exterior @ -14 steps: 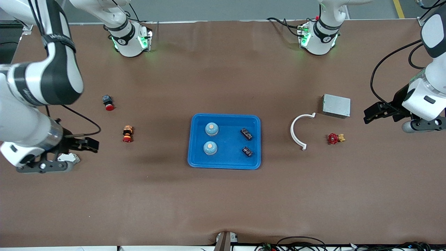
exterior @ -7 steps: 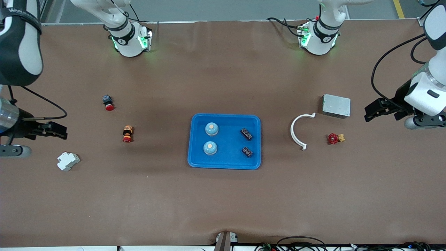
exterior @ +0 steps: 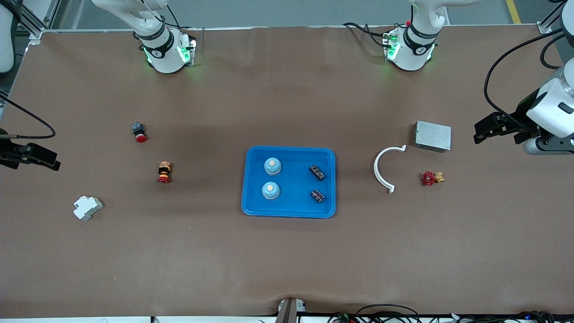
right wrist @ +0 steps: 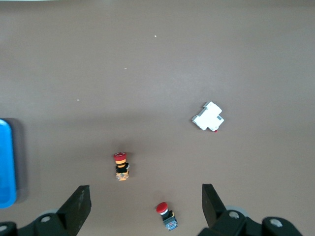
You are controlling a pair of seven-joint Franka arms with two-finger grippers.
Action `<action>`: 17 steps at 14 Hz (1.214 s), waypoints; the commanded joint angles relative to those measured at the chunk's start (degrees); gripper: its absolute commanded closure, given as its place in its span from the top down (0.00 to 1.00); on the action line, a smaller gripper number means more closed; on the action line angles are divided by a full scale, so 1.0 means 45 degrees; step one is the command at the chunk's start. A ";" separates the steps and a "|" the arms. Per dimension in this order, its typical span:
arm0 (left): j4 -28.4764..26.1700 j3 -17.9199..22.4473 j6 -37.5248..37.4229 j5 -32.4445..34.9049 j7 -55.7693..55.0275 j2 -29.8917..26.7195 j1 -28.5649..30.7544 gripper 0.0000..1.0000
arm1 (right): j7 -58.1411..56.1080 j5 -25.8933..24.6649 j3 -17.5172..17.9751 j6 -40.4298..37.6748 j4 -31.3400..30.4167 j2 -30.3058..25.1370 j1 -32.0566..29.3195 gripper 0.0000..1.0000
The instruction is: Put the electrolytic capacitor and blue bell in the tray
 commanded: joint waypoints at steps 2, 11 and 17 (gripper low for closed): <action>0.0184 0.0054 -0.0262 -0.0047 0.0113 -0.0074 -0.0044 1.00 | -0.0152 0.0522 0.0160 0.0086 -0.0807 -0.0790 -0.0374 1.00; 0.0203 0.0054 -0.0262 0.0148 -0.0357 0.0005 -0.0064 1.00 | 0.0082 0.0853 0.0160 0.0340 -0.2172 -0.1728 -0.0608 1.00; 0.0223 0.0054 -0.0262 0.0051 -0.0357 -0.0015 0.0014 1.00 | 0.0297 0.0834 0.0199 -0.0264 -0.2663 -0.2353 -0.0648 1.00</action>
